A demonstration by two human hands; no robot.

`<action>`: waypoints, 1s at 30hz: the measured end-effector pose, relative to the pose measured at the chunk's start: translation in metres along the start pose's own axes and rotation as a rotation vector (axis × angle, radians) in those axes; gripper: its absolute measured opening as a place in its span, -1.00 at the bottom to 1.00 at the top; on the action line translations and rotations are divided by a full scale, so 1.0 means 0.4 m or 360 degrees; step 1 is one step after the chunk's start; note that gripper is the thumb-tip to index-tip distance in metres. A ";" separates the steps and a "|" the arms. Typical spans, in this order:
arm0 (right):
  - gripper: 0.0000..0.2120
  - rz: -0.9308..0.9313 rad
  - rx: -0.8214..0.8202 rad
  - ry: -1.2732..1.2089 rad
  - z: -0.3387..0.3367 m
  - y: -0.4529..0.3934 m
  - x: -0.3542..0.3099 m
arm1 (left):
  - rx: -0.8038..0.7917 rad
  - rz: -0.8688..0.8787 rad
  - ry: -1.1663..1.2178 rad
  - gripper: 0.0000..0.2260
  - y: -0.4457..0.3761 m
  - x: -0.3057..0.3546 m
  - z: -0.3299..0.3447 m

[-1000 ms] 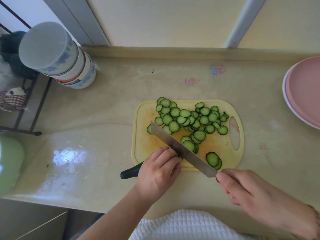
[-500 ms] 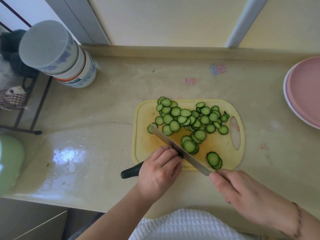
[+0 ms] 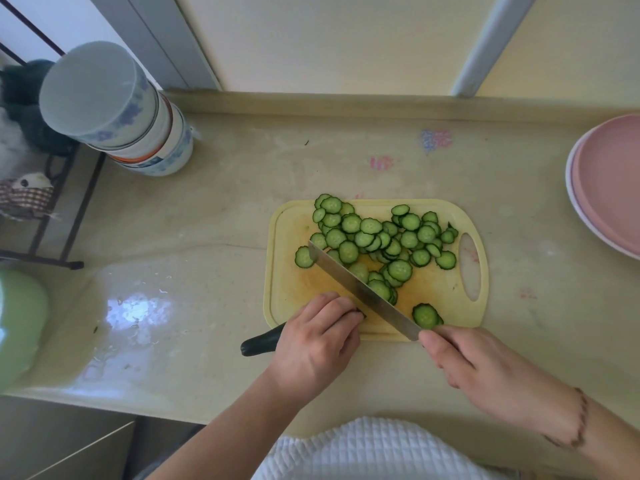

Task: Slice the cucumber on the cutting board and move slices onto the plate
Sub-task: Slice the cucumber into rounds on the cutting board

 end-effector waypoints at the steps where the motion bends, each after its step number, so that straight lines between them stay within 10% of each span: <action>1: -0.45 0.0002 -0.0010 -0.0035 -0.004 0.007 -0.002 | -0.0007 0.0007 0.0006 -0.95 0.001 -0.002 0.000; 30: -0.44 -0.0068 -0.0008 -0.0011 0.051 -0.017 -0.020 | 0.0033 -0.0029 0.0037 -0.93 -0.007 0.004 -0.003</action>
Point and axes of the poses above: each hand's wrist, its own y-axis away from the middle knuckle, its own z-axis out of the palm, x = y × z, the point moved 1 cm from there along -y, towards the middle knuckle, and after that the axes turned 11 degrees about x, right-handed, at the moved point
